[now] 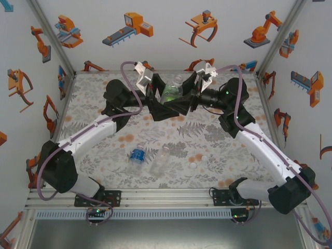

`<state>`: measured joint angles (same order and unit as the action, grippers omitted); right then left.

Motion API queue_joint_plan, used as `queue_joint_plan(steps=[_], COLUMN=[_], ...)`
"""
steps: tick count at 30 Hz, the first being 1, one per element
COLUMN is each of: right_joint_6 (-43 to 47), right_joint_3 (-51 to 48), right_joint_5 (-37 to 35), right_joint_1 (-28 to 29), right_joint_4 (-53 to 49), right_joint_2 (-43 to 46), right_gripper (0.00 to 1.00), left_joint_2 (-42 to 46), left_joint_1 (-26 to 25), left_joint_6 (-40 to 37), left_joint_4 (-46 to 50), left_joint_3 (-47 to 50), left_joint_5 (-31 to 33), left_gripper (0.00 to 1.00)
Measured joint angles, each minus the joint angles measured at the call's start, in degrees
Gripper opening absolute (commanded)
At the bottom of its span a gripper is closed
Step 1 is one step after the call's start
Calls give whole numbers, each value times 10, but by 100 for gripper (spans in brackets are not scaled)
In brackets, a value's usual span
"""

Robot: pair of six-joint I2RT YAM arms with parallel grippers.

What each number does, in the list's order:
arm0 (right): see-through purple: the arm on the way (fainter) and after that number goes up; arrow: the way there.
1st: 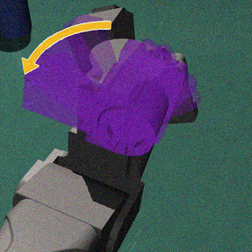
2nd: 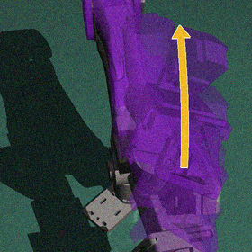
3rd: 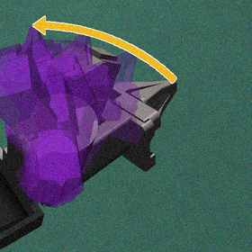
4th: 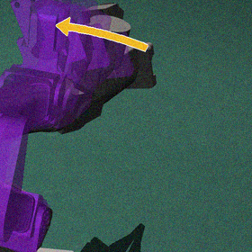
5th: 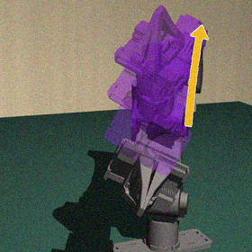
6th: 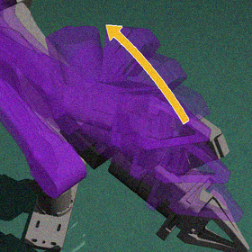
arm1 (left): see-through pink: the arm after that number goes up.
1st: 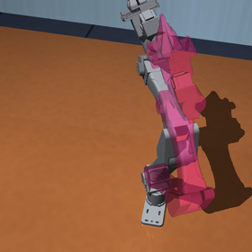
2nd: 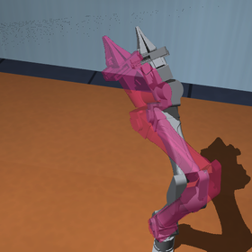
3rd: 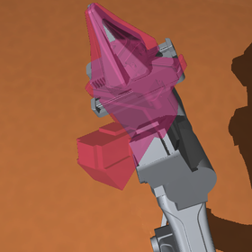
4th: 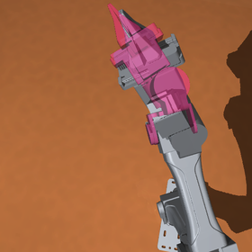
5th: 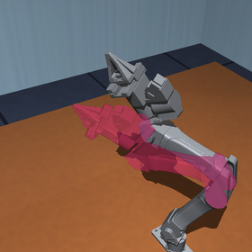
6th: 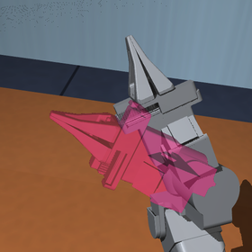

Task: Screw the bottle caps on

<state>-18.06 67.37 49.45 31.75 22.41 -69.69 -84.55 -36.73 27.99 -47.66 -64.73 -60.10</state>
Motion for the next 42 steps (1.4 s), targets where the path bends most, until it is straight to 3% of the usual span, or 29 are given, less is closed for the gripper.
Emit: queue_joint_plan(steps=[18, 21, 26, 30, 38, 42], right_joint_6=[0, 0, 0, 6, -4, -26], right_joint_3=[-5, -5, -6, -7, -7, -7], right_joint_5=[-24, -25, -30, -39, -53, -54], right_joint_1=[-1, -1, -1, 2, 2, 2], right_joint_4=[14, 14, 9, -6, -3, 26], right_joint_2=[0, 0, 0, 2, 12, 12], right_gripper=[42, 44, 65, 72, 72, 64], left_joint_2=[-15, -15, -12, -2, 17, 17], left_joint_1=[-1, -1, -1, 0, 0, 0], left_joint_6=[42, 40, 21, -19, -50, -50], left_joint_4=[-49, -48, -26, 35, 79, 77], left_joint_3=[-4, -4, -4, -4, -4, -4], left_joint_5=[-19, -19, -18, -5, 3, 2], left_gripper=[42, 41, 37, 34, 34, 35])
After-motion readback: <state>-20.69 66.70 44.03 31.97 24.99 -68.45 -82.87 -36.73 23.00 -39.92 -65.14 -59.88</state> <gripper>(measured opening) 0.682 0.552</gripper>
